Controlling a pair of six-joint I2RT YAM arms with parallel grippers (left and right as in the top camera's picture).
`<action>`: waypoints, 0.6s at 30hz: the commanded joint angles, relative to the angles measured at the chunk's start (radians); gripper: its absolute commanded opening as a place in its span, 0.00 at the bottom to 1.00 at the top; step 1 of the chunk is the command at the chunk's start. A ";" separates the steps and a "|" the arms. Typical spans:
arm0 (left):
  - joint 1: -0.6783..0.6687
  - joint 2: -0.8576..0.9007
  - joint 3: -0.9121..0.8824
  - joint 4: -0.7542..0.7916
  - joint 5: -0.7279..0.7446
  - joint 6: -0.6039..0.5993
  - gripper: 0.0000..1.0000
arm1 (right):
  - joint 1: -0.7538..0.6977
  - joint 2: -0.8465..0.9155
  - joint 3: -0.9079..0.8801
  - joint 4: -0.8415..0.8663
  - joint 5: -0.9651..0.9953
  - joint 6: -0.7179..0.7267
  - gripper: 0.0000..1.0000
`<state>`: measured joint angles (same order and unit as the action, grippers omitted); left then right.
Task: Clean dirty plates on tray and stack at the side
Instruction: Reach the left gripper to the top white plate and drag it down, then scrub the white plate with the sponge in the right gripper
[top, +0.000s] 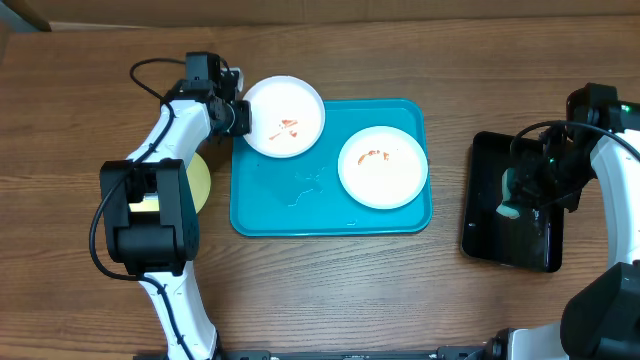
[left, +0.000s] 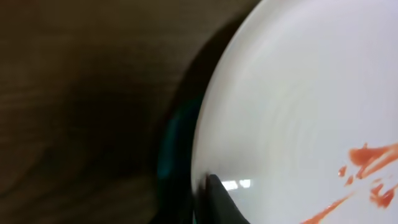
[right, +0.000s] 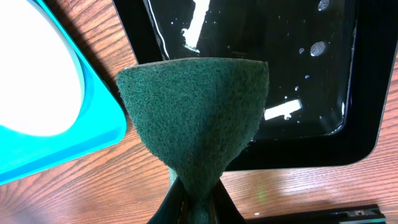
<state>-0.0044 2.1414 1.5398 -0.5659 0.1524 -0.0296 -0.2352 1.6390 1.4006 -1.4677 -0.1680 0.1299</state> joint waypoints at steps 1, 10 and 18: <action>0.005 0.009 0.015 -0.058 -0.003 0.005 0.04 | -0.002 -0.027 0.014 -0.001 -0.001 -0.008 0.04; 0.005 0.009 0.015 -0.306 0.024 -0.017 0.04 | -0.001 -0.027 0.014 0.000 -0.013 -0.008 0.04; 0.003 0.009 0.015 -0.449 0.180 -0.030 0.04 | 0.092 -0.027 0.015 0.113 -0.373 -0.120 0.04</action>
<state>-0.0044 2.1414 1.5585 -0.9916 0.2558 -0.0498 -0.2008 1.6390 1.4006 -1.3861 -0.3416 0.0620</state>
